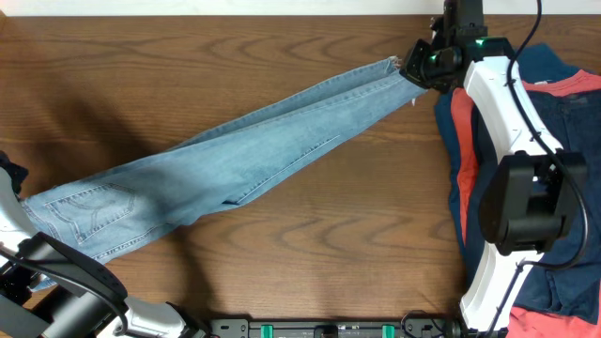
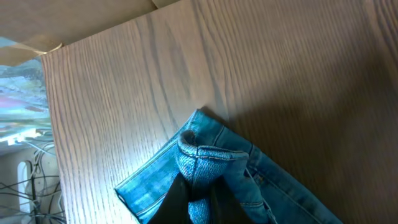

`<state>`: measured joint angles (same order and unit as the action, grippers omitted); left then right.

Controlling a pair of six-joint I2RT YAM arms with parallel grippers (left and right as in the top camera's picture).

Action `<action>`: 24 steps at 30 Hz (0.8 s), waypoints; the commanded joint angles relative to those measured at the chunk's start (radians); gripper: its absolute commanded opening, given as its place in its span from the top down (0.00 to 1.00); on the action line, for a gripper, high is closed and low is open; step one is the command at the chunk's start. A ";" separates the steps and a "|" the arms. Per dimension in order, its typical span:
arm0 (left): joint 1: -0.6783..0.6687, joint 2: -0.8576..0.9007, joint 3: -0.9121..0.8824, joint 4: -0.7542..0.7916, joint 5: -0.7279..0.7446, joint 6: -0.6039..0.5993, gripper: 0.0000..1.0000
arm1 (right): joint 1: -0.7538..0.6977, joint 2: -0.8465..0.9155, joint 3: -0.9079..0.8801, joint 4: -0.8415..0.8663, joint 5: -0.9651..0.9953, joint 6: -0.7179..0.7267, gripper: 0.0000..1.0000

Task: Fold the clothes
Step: 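Hold the hems and waistband, stretching the jeans diagonally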

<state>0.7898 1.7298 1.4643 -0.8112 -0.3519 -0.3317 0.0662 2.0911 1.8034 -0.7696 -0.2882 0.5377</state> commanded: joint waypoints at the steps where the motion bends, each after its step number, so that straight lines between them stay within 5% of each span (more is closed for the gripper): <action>1: 0.010 0.000 0.013 0.005 -0.087 0.025 0.94 | -0.001 -0.014 0.017 -0.009 0.052 0.000 0.99; 13: 0.010 -0.012 0.013 -0.108 -0.113 0.020 0.94 | -0.010 -0.019 0.019 -0.005 0.073 -0.006 0.99; 24: 0.012 -0.292 0.013 -0.281 -0.113 -0.011 0.94 | -0.044 -0.242 0.054 -0.175 0.090 -0.076 0.99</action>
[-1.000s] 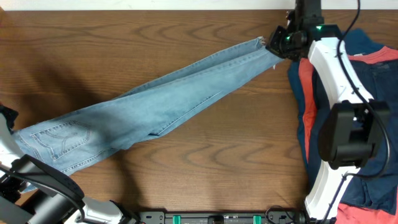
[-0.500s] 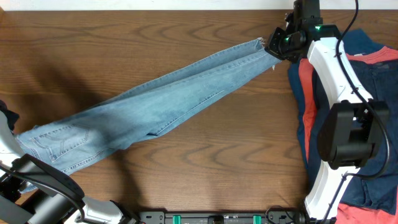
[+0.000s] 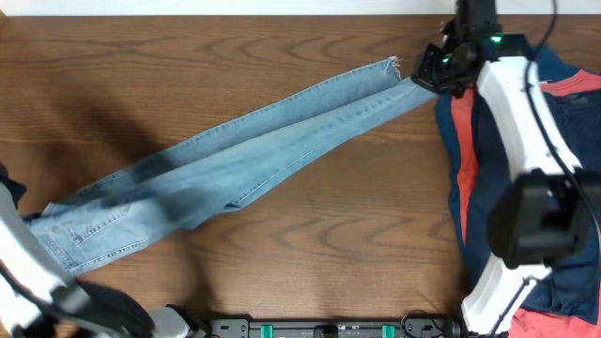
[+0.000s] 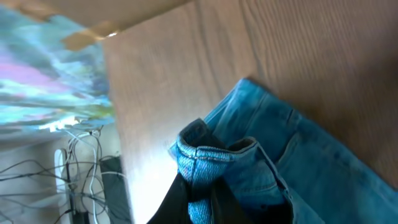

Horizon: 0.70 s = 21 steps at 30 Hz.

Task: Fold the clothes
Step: 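Hold the hems and waistband, stretching the jeans diagonally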

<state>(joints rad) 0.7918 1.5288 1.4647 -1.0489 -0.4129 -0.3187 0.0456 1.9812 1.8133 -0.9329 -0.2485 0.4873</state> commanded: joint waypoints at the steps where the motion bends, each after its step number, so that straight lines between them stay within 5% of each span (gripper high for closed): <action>1: 0.010 -0.117 0.012 -0.076 -0.052 -0.027 0.94 | -0.023 -0.162 0.044 -0.029 0.066 -0.025 0.99; 10: 0.010 -0.185 0.003 -0.245 -0.053 -0.046 0.94 | -0.021 -0.262 0.042 -0.086 0.141 -0.026 0.99; 21: 0.031 -0.005 -0.099 -0.143 -0.105 -0.065 0.94 | -0.018 -0.111 0.042 -0.050 0.140 -0.025 0.99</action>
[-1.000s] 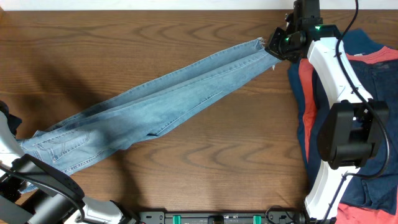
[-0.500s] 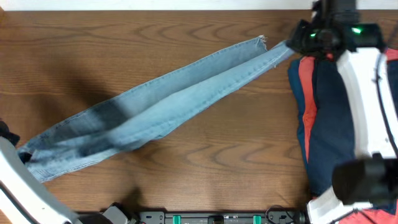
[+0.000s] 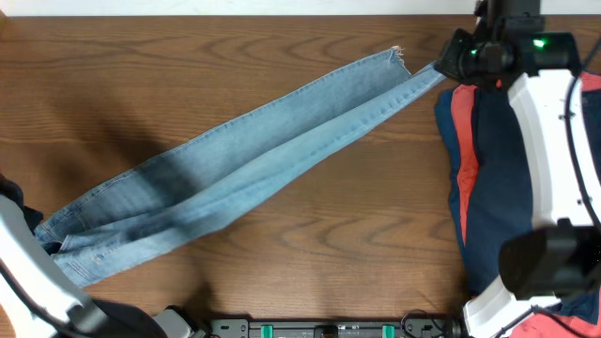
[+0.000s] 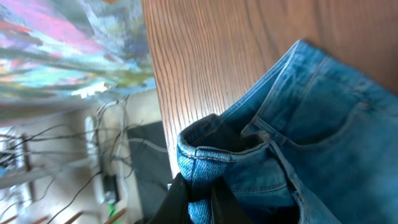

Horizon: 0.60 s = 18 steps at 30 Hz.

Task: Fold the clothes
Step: 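Hold the hems and waistband, stretching the jeans diagonally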

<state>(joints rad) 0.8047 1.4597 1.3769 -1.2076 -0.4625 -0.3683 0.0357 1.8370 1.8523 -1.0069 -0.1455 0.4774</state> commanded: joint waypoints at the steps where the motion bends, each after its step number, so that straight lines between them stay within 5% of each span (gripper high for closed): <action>1: 0.022 0.096 -0.012 0.028 -0.055 -0.015 0.94 | -0.008 0.050 0.003 0.037 0.037 -0.015 0.99; 18: 0.030 0.412 -0.012 0.215 -0.055 -0.024 0.94 | 0.038 0.317 0.003 0.274 0.031 0.008 0.99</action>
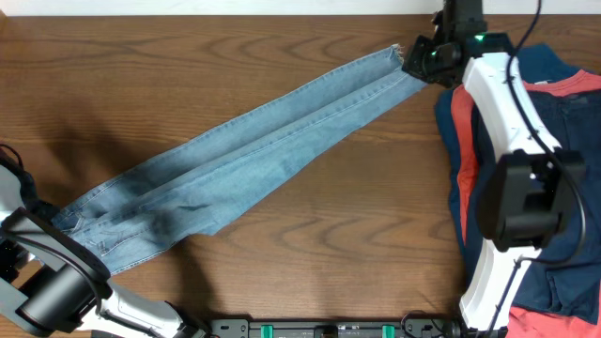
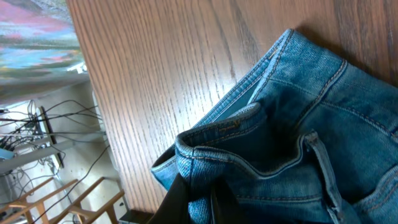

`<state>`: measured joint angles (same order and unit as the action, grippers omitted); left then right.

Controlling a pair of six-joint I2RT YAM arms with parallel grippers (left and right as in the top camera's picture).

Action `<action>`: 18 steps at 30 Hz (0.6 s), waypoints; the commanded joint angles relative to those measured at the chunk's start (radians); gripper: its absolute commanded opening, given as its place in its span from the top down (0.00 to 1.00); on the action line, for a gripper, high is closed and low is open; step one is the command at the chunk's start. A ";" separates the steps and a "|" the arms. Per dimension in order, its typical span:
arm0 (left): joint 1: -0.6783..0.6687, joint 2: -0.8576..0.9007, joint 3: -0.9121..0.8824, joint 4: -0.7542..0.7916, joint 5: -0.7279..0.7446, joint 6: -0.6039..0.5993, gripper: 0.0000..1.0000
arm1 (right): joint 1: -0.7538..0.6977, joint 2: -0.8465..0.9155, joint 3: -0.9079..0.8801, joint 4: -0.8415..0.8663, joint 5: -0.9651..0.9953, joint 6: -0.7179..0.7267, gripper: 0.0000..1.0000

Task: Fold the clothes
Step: 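Hold the hems and waistband, stretching the jeans diagonally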

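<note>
Light blue jeans [image 1: 254, 145] lie stretched in a diagonal across the wooden table [image 1: 310, 244], waist at the lower left, leg ends at the upper right. My left gripper [image 2: 200, 206] is shut on a bunched fold of the waistband [image 2: 217, 155] near the table's left edge; in the overhead view it sits at the waist end [image 1: 42, 223]. At the far right my right gripper [image 1: 411, 59] is closed on the leg hems [image 1: 396, 54].
A pile of navy and red clothes [image 1: 554, 122] lies under and beside the right arm at the table's right side. The table's left edge [image 2: 93, 124] is close to the left gripper, with cables and a wooden chair on the floor beyond.
My right gripper has moved left, back over the table, with the hems still in it. The jeans are less taut and lie wider and flatter, and the waist end sits a little further onto the table.
The jeans lay diagonally, held at both ends. Then the right gripper was further right towards the clothes pile and the left end nearer the table's edge, the denim pulled long and narrow. Now both ends have come inward and the jeans lie spread flat.
</note>
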<state>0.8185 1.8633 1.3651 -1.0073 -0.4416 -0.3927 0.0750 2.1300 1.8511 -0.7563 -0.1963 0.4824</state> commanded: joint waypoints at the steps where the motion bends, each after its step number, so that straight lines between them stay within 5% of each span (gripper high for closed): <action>1: 0.016 0.005 0.001 0.015 -0.076 0.003 0.94 | 0.002 0.027 0.004 0.027 0.080 0.002 0.99; 9: 0.016 -0.078 0.071 -0.116 -0.075 -0.012 0.94 | -0.013 -0.057 0.021 -0.012 0.074 -0.019 0.99; 18: 0.016 -0.452 0.079 -0.211 -0.068 -0.018 0.94 | -0.086 -0.288 0.021 -0.113 0.077 -0.021 0.99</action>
<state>0.8227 1.5276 1.4097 -1.2068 -0.4484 -0.3962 0.0360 1.9396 1.8507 -0.8612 -0.1864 0.4774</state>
